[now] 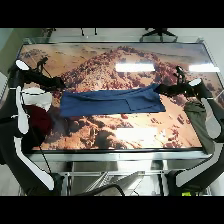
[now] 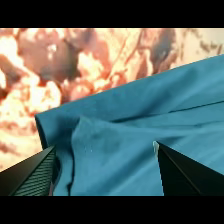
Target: Fold the shirts.
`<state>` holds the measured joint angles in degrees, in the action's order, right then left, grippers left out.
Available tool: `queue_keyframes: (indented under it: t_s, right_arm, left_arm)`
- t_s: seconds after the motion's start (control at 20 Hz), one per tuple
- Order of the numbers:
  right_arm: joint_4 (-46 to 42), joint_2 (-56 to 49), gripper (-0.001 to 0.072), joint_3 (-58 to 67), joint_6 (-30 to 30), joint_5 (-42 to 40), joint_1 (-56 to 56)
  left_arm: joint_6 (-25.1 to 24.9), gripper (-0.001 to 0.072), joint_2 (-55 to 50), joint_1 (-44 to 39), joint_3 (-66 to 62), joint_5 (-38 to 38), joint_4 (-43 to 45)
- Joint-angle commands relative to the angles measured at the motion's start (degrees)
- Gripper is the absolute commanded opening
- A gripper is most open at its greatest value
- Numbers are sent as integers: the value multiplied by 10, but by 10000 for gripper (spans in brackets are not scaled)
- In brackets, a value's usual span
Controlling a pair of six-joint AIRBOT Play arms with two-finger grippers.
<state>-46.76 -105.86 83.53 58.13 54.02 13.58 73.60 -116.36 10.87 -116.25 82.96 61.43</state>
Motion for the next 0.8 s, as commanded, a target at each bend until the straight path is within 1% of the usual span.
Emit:
queue_keyframes:
  t_s: [0.0, 0.1, 0.25, 0.35, 0.4, 0.5, 0.55, 0.6, 0.65, 0.7, 0.75]
  right_arm:
    - [-16, -15, 702, 7, 25, 62, 20]
    - [-11, -34, 702, 7, 30, 76, 19]
    - [25, -60, 702, 7, 30, 93, 14]
    - [51, -68, 702, 7, 16, 100, 6]
    - [56, -70, 700, 7, 14, 101, 0]
    - [57, -70, 686, 7, 6, 106, -10]
    - [57, -70, 521, 7, 6, 110, -12]
    - [59, -70, 271, 7, 6, 110, -13]
    - [65, -70, 155, 7, 4, 110, -13]
    - [75, -70, 111, 7, 1, 110, -13]
    - [84, -69, 25, 8, -3, 113, -13]
  left_arm:
    - [11, 679, 38, 6, 22, -9, -1]
    - [20, 679, 47, -1, 22, 2, -2]
    - [20, 678, 49, -24, 22, 15, -2]
    - [19, 676, 49, -47, 22, 13, -2]
    - [19, 660, 49, -60, 22, 9, -2]
    - [19, 660, 49, -87, 22, -9, -2]
    - [19, 659, 49, -102, 22, -24, -2]
    - [19, 659, 49, -117, 22, -38, -2]
    - [19, 659, 49, -132, 22, -53, -2]
    - [19, 658, 47, -146, 22, -66, -2]
    - [19, 582, 42, -161, 22, -75, -2]
